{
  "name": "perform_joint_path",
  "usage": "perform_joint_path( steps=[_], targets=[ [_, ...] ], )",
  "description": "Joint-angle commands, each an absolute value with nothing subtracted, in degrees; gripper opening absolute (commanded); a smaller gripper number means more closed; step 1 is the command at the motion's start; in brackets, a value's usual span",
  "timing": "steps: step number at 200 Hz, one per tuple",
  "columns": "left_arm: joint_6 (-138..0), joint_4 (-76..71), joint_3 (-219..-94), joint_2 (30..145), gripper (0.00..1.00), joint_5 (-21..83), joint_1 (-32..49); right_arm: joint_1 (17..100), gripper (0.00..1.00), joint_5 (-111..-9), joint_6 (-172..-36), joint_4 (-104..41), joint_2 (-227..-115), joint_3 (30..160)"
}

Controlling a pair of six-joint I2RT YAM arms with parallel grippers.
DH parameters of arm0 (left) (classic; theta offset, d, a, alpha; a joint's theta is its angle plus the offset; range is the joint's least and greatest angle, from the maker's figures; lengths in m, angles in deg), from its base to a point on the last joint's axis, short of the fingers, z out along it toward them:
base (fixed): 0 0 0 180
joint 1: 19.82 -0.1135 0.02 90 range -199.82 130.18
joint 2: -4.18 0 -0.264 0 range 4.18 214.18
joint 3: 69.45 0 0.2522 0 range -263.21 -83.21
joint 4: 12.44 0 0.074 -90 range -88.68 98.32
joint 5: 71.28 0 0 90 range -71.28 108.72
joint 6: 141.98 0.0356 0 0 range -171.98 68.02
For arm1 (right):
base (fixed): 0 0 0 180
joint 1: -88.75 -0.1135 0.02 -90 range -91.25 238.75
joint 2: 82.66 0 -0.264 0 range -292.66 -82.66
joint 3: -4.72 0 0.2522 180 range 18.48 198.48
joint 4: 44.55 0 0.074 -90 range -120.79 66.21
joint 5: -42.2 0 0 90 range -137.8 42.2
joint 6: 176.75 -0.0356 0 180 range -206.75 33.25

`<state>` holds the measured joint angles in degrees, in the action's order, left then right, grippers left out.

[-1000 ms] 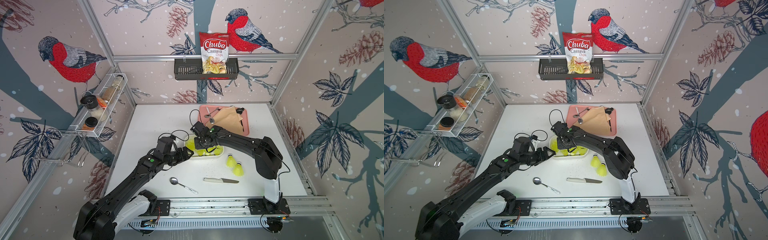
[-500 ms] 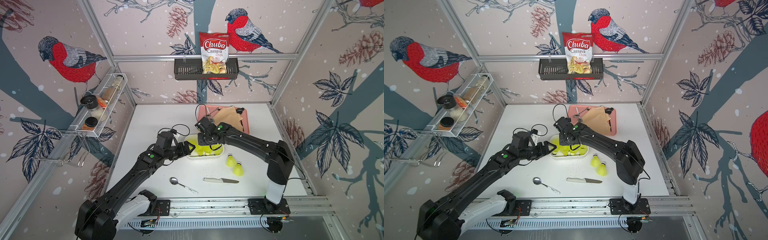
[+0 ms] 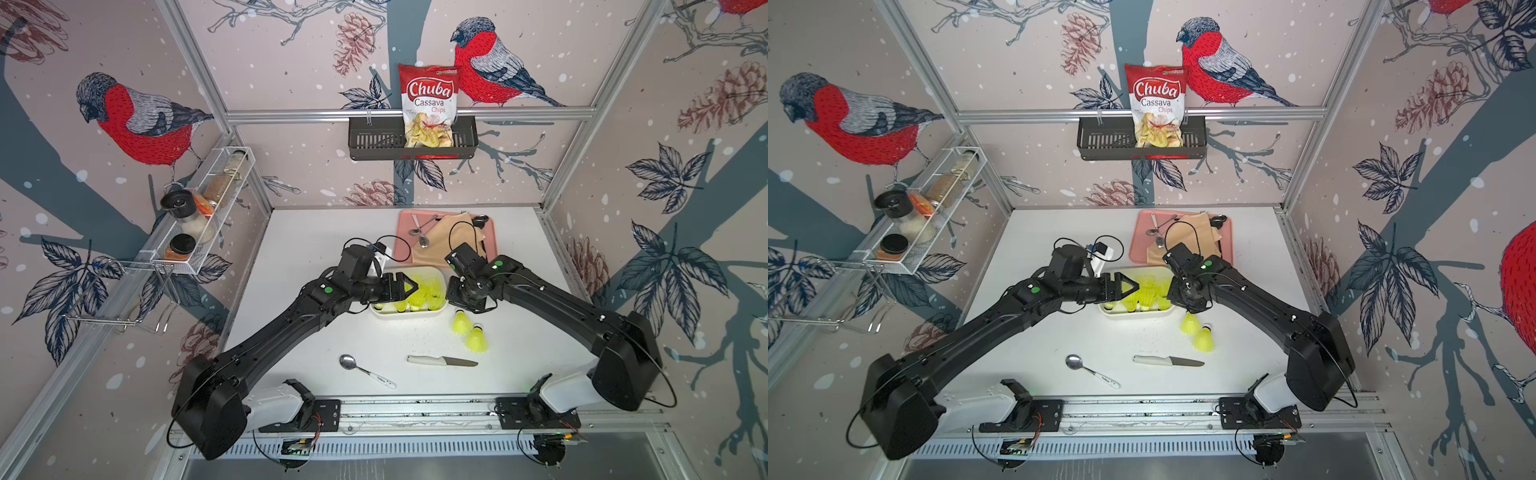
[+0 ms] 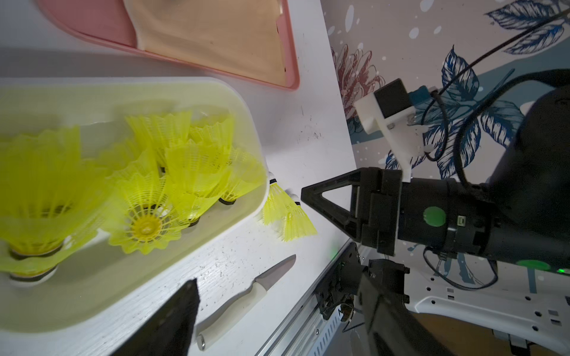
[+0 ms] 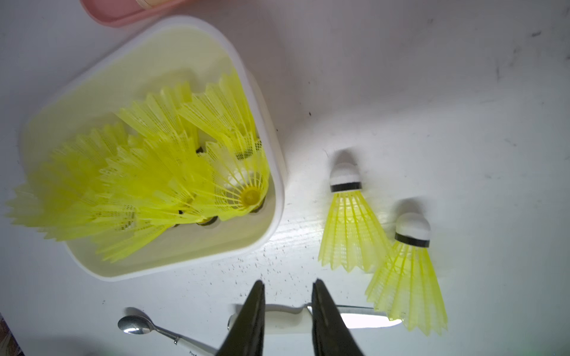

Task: Put the shuttlecocks into the storage box
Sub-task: Pick up the shuttlecock at the center of the board.

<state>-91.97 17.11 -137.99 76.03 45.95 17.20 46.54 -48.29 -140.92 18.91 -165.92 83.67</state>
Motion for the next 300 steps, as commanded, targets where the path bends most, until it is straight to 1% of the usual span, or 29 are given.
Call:
perform_joint_path(
  steps=[1,22,54,99,152,208,218,246,266,283,300],
  targets=[
    [-90.2,12.9,-138.6,78.1,0.84,47.7,19.5,46.1,0.29,-56.0,-146.5,17.0,-163.7,78.2],
    [-90.0,11.4,-138.3,79.7,0.84,48.5,21.4,44.7,0.28,-59.2,-149.9,13.4,-162.3,72.4],
    [-89.6,10.1,-137.4,81.3,0.84,49.4,24.4,43.5,0.28,-59.8,-153.0,9.7,-161.5,67.2],
    [-90.6,7.3,-136.5,83.5,0.84,49.8,27.7,45.3,0.27,-55.4,-152.7,9.9,-161.2,63.9],
    [-91.5,4.9,-137.5,85.6,0.84,50.1,28.4,51.3,0.27,-50.7,-151.3,13.1,-157.1,60.7],
    [-91.5,4.3,-140.0,88.6,0.84,50.4,28.4,59.3,0.28,-49.3,-147.6,14.7,-154.7,59.7],
    [-91.6,3.8,-142.1,89.3,0.84,50.7,28.5,60.9,0.28,-49.1,-147.1,14.5,-154.7,59.5],
    [-91.5,3.3,-144.1,91.6,0.84,51.4,28.4,65.6,0.31,-49.4,-146.5,13.8,-154.7,60.1],
    [-91.2,3.2,-145.7,93.5,0.84,52.0,28.4,66.5,0.34,-49.6,-147.8,13.1,-153.2,60.8],
    [-91.1,2.9,-147.6,95.7,0.84,52.6,28.4,66.6,0.41,-49.9,-150.1,11.7,-153.0,60.4],
    [-90.5,3.3,-150.5,98.5,0.84,53.3,28.4,67.2,0.44,-49.7,-152.5,10.3,-152.8,59.6]
  ],
)
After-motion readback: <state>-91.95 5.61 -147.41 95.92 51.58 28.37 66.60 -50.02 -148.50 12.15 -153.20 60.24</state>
